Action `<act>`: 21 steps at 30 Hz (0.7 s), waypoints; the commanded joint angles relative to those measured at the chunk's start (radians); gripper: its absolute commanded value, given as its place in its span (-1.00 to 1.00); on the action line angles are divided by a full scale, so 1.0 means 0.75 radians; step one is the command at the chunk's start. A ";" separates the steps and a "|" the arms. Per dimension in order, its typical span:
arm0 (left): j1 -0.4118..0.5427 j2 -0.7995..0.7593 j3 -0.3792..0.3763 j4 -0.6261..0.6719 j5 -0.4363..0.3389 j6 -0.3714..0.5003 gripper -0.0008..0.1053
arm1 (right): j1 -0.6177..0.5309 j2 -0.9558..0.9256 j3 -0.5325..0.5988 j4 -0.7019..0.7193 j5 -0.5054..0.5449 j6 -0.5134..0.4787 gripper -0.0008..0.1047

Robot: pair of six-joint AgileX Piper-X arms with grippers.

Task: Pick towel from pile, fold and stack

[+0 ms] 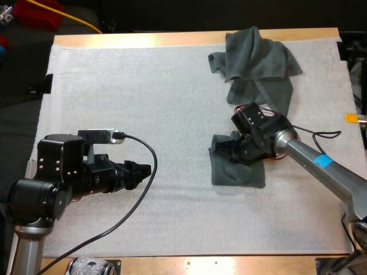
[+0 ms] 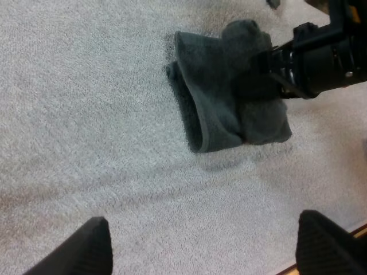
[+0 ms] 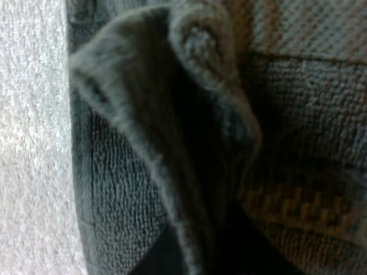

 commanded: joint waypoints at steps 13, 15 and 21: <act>-0.002 -0.007 -0.002 -0.005 0.005 0.008 0.23 | 0.003 0.010 -0.011 -0.059 -0.139 -0.005 0.22; -0.002 -0.007 -0.002 -0.005 0.005 0.008 0.23 | 0.003 0.010 -0.011 -0.059 -0.148 -0.035 0.43; -0.002 -0.007 -0.002 -0.005 0.005 0.008 0.23 | 0.003 -0.001 -0.011 -0.048 -0.217 -0.051 0.34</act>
